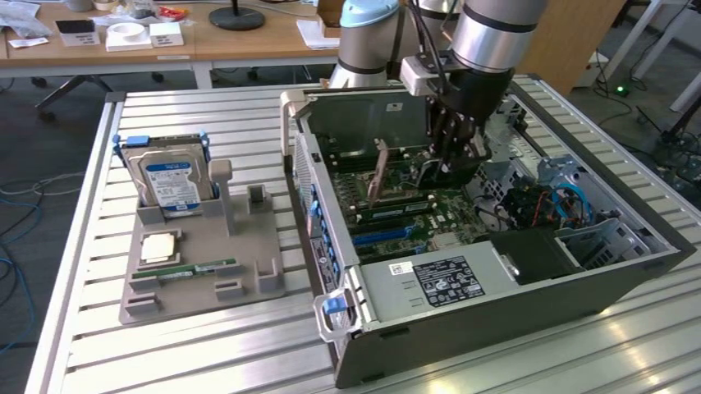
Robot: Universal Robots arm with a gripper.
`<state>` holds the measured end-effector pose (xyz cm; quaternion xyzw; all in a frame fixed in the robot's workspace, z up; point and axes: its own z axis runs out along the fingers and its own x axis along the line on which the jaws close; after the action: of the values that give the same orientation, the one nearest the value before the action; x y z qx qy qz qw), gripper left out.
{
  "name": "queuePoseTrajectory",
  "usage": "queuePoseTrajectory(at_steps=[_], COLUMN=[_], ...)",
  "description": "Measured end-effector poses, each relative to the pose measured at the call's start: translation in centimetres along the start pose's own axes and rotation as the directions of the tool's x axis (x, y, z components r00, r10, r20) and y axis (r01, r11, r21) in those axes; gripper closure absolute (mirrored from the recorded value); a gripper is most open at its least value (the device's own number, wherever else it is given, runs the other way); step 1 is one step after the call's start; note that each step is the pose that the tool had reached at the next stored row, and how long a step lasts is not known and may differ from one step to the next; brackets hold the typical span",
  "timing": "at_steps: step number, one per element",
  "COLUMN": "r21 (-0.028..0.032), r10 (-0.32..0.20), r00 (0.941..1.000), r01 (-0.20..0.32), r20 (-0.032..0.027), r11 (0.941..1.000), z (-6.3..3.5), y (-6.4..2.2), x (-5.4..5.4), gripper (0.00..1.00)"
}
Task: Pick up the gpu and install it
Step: 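Insert the gpu into the slot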
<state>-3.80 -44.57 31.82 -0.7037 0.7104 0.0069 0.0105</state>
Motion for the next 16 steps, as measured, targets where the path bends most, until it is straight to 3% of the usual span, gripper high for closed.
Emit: queuePoseTrajectory(at_steps=[16], r21=[-0.0003], r10=[-0.014], r00=[0.9999], r01=[0.014], r20=[0.0], r11=[0.9999], z=[1.52], y=[0.58], x=[0.1], gripper=[0.74])
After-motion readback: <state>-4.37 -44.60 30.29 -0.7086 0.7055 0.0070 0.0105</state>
